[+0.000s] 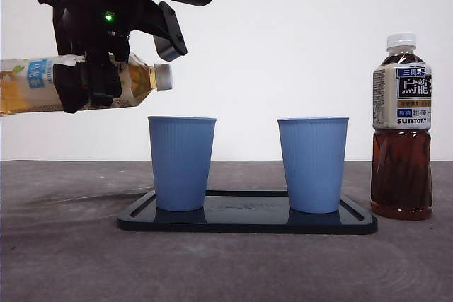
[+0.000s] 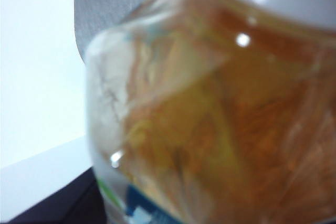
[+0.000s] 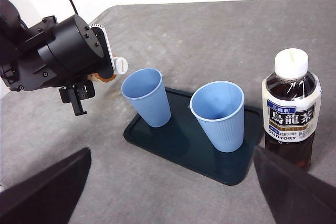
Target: Pour the drink into the cup
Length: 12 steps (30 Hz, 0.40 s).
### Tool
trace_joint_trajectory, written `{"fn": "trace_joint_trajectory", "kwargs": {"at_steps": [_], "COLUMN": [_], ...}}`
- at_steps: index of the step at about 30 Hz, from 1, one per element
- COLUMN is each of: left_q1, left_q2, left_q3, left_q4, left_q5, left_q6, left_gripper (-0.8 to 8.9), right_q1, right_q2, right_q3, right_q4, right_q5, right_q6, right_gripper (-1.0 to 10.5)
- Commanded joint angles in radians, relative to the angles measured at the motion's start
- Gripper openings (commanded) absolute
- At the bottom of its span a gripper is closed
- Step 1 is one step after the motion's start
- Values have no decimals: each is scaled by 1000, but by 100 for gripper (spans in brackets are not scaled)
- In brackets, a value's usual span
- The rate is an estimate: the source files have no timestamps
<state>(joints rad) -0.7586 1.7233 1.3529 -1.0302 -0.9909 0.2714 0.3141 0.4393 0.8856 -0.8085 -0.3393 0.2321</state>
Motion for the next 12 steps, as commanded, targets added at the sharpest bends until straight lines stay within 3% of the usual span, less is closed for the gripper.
{"fn": "trace_joint_trajectory", "kwargs": {"at_steps": [1, 12], "left_q1": [-10, -10], "left_q2": [9, 9], "left_q3": [34, 34], "left_q4": [-2, -6], "left_q5": [-38, -38], "left_q6": [-2, -2], "left_gripper": [226, 226], "right_q1": [5, 5], "right_q2": [2, 2], "right_q3": [18, 18], "right_q4": [11, 7], "right_q5": [-2, -2], "right_q6": [-12, -12], "right_gripper": [494, 494]}}
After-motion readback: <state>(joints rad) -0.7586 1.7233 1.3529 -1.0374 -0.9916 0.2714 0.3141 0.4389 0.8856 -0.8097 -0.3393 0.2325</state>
